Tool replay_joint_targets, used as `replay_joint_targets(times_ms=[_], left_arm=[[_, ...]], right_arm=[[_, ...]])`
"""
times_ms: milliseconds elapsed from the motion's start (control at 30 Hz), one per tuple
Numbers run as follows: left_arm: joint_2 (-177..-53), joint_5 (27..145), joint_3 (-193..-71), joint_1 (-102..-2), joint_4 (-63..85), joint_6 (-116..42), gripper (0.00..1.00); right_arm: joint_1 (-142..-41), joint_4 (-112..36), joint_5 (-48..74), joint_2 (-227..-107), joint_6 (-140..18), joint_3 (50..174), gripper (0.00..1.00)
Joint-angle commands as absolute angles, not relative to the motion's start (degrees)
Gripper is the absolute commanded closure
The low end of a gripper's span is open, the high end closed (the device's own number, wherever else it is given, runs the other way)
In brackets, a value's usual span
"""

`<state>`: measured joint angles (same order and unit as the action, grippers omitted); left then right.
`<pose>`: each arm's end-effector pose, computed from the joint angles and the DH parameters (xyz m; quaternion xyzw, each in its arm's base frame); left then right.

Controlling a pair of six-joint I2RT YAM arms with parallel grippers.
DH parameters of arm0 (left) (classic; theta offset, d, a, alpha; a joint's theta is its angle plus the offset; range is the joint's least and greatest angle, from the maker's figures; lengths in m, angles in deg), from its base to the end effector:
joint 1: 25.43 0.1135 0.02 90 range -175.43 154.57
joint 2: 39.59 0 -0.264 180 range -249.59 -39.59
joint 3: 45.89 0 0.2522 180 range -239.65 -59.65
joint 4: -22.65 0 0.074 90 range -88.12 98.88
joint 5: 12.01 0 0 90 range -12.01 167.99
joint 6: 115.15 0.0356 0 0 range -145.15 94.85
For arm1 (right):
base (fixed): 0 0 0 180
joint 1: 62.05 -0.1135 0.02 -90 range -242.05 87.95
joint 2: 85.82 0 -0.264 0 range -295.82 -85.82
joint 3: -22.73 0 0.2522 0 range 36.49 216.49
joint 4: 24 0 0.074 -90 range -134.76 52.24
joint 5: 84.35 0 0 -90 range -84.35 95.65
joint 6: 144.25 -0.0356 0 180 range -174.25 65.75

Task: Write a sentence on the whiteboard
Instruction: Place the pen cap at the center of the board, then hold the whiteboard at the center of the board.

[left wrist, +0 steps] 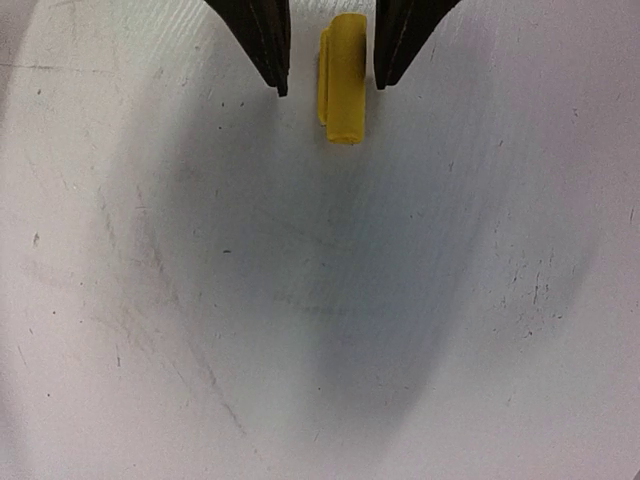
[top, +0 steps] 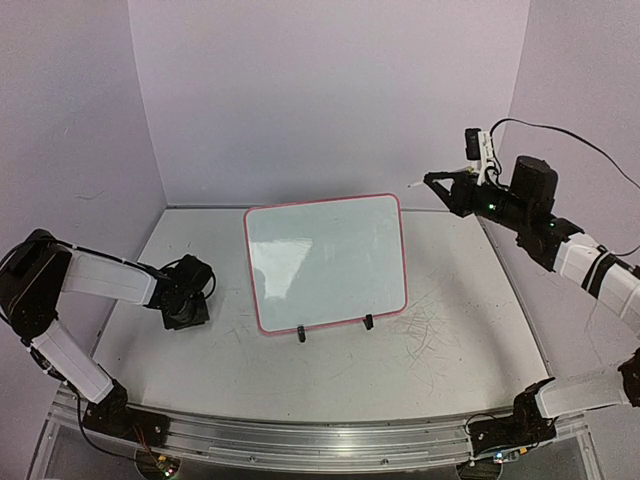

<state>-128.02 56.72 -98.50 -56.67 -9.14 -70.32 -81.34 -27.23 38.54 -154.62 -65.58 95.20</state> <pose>0.2274 -0.1228 0.1307 -0.1525 0.9527 0.0242 0.2619 0.2580 0.1108 0.3766 -0.2474 0.6600 0.3721 0.6040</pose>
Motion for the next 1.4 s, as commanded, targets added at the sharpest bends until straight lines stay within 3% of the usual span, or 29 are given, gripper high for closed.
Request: replay_joint_targets(times_ms=[0, 100, 233, 433, 733, 900, 1000, 1100, 1200, 1367], left_arm=[[-122.86, 56.2, -98.86, -56.81, -8.92, -69.49, 0.65], [-118.65, 56.34, -100.21, -56.72, -10.31, -68.18, 0.55], [-113.18, 59.27, -101.9, -55.75, -9.54, -61.69, 0.31], [-108.64, 76.08, -101.62, -45.07, -1.43, -54.5, 0.11], [-98.13, 97.54, -91.55, -37.31, 25.26, -52.31, 0.01], [-108.97, 111.95, -97.5, -36.56, 27.67, -54.39, 0.02], [-116.66, 121.06, -101.14, -36.56, 29.57, -54.78, 0.08], [-121.77, 127.62, -101.08, -36.56, 38.19, -57.64, 0.09], [-124.27, 130.58, -98.96, -36.64, 50.53, -62.89, 0.1], [-127.02, 131.56, -98.6, -37.28, 57.17, -63.23, 0.11]], right_arm=[[-81.49, -25.58, 37.84, -154.19, -64.32, 93.7, 1.0], [-81.55, -27.26, 34.08, -154.11, -64.09, 93.66, 1.0], [-81.52, -30.82, 29.83, -154.76, -62.96, 93.76, 1.0], [-82.87, -31.56, 30.63, -155.01, -61.81, 92.65, 1.0], [-91.29, -30.33, 22.43, -155.51, -61.61, 93.33, 1.0], [-96.83, -26.21, 20.29, -157.44, -61.44, 93.97, 1.0], [-98.46, -23.73, 21.71, -158.36, -59.99, 94.73, 1.0], [-100.21, -23.42, 22.25, -160.55, -57.31, 97.74, 1.0], [-101.33, -24.19, 22.35, -163.71, -55.91, 101.08, 1.0], [-103.37, -21.27, 22.96, -165.55, -54.76, 102.23, 1.0]])
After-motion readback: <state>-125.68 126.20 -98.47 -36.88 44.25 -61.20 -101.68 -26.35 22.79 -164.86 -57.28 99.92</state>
